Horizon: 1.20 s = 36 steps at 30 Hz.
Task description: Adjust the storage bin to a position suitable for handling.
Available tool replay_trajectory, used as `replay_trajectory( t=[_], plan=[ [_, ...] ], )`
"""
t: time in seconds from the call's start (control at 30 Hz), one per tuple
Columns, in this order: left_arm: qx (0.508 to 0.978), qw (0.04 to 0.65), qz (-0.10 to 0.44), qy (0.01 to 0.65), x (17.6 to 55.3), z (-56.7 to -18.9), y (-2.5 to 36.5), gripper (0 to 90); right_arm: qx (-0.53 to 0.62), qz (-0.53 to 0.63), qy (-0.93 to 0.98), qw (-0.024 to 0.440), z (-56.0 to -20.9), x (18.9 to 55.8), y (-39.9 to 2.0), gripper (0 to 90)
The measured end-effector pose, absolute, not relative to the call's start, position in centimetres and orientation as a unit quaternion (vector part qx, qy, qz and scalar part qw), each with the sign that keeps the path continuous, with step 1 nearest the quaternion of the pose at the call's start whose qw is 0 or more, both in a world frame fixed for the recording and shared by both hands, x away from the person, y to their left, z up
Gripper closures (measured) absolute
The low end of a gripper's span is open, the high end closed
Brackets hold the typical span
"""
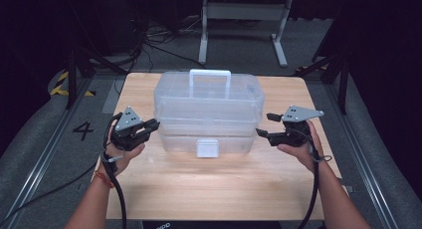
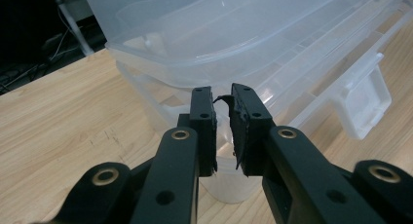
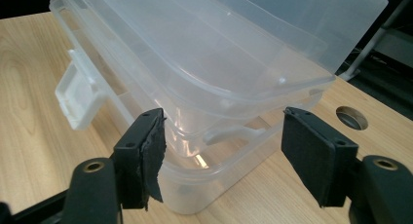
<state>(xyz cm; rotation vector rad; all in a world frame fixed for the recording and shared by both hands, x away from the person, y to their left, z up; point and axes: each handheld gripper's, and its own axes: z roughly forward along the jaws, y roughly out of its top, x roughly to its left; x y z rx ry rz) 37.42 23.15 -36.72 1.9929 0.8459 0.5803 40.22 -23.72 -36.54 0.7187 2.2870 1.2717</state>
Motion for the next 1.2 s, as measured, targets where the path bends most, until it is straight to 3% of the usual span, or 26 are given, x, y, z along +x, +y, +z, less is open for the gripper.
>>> replay_trajectory(
  t=[0.23,0.57,0.93,1.2],
  plan=[
    [0.802,0.435,0.23,0.338,37.6,-36.7,23.2,80.0,0.273,0.468,0.808,0.229,-37.2,41.5,-24.0,41.2],
    [0.796,0.442,0.235,0.341,37.5,-36.6,23.4,77.7,0.273,0.477,0.799,0.242,-37.1,41.5,-24.1,41.5],
    [0.793,0.435,0.236,0.355,37.1,-37.6,24.0,66.9,0.283,0.495,0.783,0.249,-36.0,41.9,-24.2,43.2],
    [0.796,0.437,0.23,0.351,36.7,-38.7,23.8,64.0,0.283,0.501,0.773,0.266,-35.1,42.6,-23.8,44.7]
  ],
)
